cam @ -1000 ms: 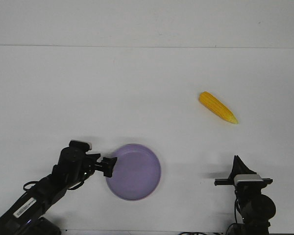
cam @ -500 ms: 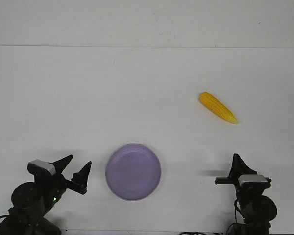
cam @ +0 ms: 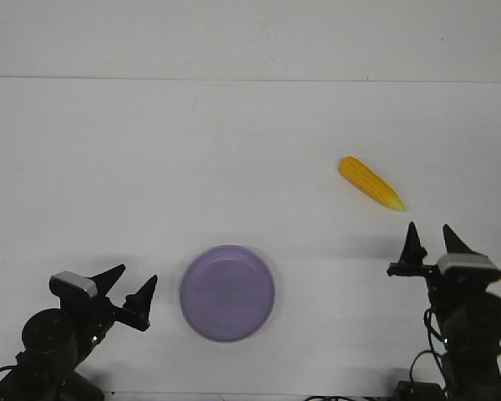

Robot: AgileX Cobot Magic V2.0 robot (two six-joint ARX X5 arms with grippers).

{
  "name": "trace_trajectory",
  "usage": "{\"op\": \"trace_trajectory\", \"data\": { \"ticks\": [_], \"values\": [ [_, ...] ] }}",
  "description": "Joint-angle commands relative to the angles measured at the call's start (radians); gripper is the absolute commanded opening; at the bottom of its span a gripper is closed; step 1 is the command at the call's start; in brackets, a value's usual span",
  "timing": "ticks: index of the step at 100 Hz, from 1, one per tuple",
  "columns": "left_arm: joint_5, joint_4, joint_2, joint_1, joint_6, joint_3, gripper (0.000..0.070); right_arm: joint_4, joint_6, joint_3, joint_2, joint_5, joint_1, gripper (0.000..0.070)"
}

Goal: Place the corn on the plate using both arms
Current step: 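Reach the right gripper to the yellow corn cob and close on it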

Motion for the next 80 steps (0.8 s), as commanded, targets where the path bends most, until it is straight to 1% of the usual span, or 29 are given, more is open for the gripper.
{"op": "trace_trajectory", "data": {
  "ticks": [1, 10, 24, 40, 43, 54, 59, 80],
  "values": [
    [-0.002, 0.010, 0.006, -0.004, 0.003, 0.011, 0.0496, -0.045, -0.124, 0.095, 0.190, -0.015, 0.001, 0.0557],
    [-0.002, 0.010, 0.006, -0.004, 0.005, 0.011, 0.0496, -0.093, -0.224, 0.223, 0.408, -0.051, 0.001, 0.0556],
    [-0.008, 0.010, 0.006, -0.004, 0.005, 0.011, 0.0496, -0.153, -0.336, 0.416, 0.727, -0.053, 0.025, 0.0559],
    [-0.017, 0.009, 0.006, -0.004, 0.005, 0.011, 0.0496, -0.282, -0.469, 0.646, 1.038, -0.044, 0.066, 0.0590],
    [-0.018, 0.009, 0.006, -0.004, 0.005, 0.011, 0.0496, -0.307, -0.493, 0.693, 1.096, -0.030, 0.074, 0.0593],
    [-0.026, 0.008, 0.006, -0.004, 0.005, 0.011, 0.0496, -0.347, -0.525, 0.805, 1.238, 0.051, 0.097, 0.0593],
    [-0.028, 0.008, 0.006, -0.004, 0.005, 0.011, 0.0496, -0.348, -0.534, 0.832, 1.282, 0.074, 0.100, 0.0593],
    [-0.028, 0.006, 0.006, -0.004, 0.003, 0.011, 0.0496, -0.303, -0.554, 0.851, 1.385, 0.098, 0.105, 0.0593]
  ]
}}
